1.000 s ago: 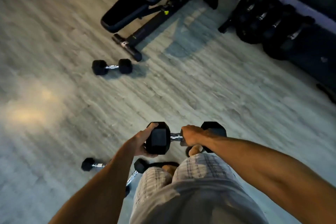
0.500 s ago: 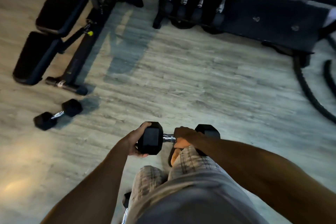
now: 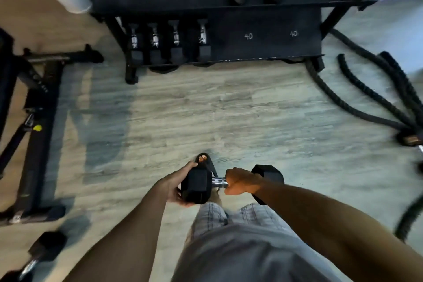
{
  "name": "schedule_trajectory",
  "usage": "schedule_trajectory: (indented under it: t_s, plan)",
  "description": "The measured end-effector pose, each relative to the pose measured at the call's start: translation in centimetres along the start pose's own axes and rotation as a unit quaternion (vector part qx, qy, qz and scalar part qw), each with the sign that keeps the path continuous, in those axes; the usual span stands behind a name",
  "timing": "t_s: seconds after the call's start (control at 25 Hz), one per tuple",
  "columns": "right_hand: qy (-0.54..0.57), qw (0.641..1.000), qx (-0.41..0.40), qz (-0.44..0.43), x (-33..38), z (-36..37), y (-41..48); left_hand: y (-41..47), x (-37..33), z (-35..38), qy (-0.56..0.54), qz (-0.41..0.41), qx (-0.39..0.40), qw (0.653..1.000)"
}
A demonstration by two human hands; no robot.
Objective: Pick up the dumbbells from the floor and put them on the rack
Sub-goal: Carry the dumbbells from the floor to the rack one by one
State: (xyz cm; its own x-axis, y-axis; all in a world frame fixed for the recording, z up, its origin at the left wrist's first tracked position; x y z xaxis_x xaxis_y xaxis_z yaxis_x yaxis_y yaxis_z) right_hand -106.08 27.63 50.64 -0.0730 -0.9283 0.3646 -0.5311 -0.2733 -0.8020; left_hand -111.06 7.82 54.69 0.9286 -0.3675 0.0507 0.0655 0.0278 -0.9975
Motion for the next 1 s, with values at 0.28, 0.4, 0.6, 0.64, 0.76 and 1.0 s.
schedule_trajectory:
  t_s: [0.28,0.4,0.6,0.64,0.76,1.0]
  plan:
    - [0.075,0.993,-0.018,0.085,-4.4,-12.0,3.9,-1.2,-16.7,1.0,0.089,-0.036,0.026,0.995]
    - [0.11,0.989,-0.028,0.098,-6.7,-15.9,5.4,-1.1,-22.9,2.0,0.123,-0.048,0.029,0.991]
    - [0.176,0.977,-0.045,0.115,-12.5,-22.5,8.3,-0.8,-33.8,6.0,0.187,-0.046,0.008,0.981]
    - [0.182,0.975,-0.047,0.121,-13.6,-24.0,8.8,-0.8,-35.8,6.9,0.195,-0.046,0.009,0.98]
    - [0.194,0.972,-0.052,0.125,-18.0,-27.9,11.5,-0.5,-42.3,10.0,0.208,-0.053,0.003,0.977]
    - [0.191,0.974,-0.046,0.114,-27.3,-38.6,12.1,-1.8,-55.1,16.9,0.233,-0.049,-0.004,0.971]
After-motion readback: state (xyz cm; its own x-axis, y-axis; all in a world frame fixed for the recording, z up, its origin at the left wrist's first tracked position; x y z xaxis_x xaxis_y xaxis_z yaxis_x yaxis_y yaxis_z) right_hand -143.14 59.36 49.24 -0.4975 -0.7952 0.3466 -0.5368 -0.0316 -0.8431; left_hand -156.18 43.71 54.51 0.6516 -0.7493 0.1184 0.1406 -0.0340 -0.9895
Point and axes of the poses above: each hand's wrist, its own y-axis towards the middle knuckle, its own z-axis out of the palm, x = y × z, the point moved 1 cm from there along y, towards the middle knuckle, and after that the axes turned 8 degrees about -z, right-handed, at the moved point
